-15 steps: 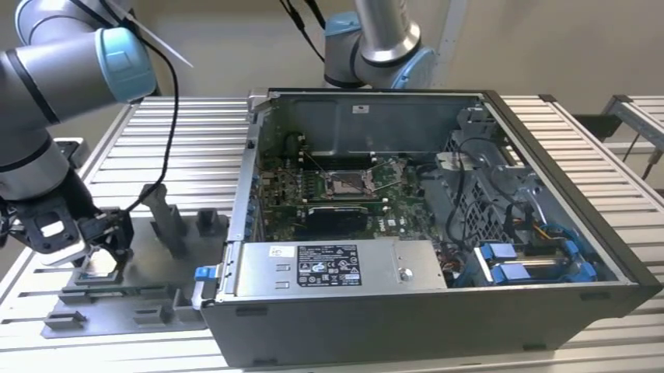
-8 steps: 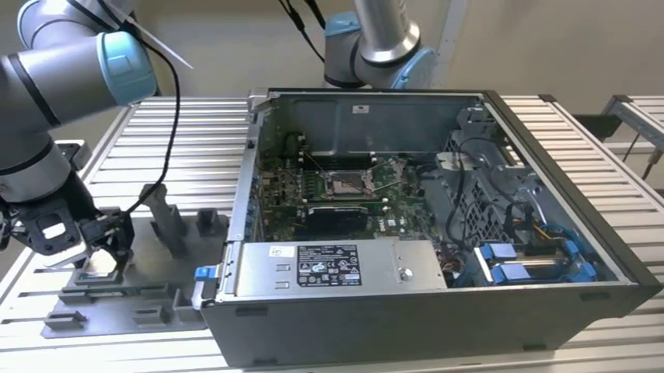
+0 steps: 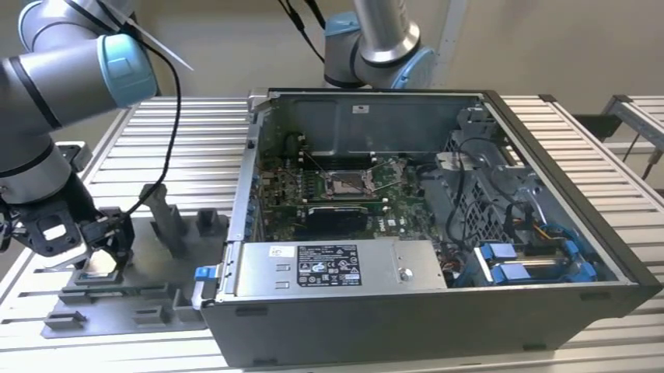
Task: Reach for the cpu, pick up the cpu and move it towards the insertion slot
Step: 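Pick up the cpu and move it towards the insertion slot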
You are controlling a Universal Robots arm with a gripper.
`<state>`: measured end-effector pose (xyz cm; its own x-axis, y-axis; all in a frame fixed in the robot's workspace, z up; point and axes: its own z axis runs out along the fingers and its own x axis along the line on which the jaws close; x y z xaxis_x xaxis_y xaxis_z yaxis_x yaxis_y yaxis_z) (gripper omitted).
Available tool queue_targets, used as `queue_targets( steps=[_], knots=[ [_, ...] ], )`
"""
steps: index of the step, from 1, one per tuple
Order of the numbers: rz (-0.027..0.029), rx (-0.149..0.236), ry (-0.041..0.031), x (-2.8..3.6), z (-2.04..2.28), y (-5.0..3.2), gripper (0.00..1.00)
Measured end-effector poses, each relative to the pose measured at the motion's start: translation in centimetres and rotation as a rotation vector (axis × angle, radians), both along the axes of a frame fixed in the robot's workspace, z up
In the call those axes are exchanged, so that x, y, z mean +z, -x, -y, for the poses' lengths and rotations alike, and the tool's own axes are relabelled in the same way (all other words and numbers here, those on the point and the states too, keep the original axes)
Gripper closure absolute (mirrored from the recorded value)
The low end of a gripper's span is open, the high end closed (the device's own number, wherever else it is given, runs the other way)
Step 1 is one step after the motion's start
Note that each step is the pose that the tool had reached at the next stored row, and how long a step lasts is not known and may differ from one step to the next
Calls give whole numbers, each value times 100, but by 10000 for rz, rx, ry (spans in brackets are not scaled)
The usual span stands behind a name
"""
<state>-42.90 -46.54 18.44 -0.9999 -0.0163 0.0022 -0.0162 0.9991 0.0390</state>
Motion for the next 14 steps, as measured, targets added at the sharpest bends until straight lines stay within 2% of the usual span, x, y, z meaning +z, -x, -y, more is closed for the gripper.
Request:
queue_targets(
  steps=[9, 10, 14],
  knots=[
    [-1, 4, 0, -3, 0, -10, 0],
    [-1, 3, 0, -3, 0, -10, 100],
    [-2, 4, 0, -3, 1, -11, 100]
  ],
)
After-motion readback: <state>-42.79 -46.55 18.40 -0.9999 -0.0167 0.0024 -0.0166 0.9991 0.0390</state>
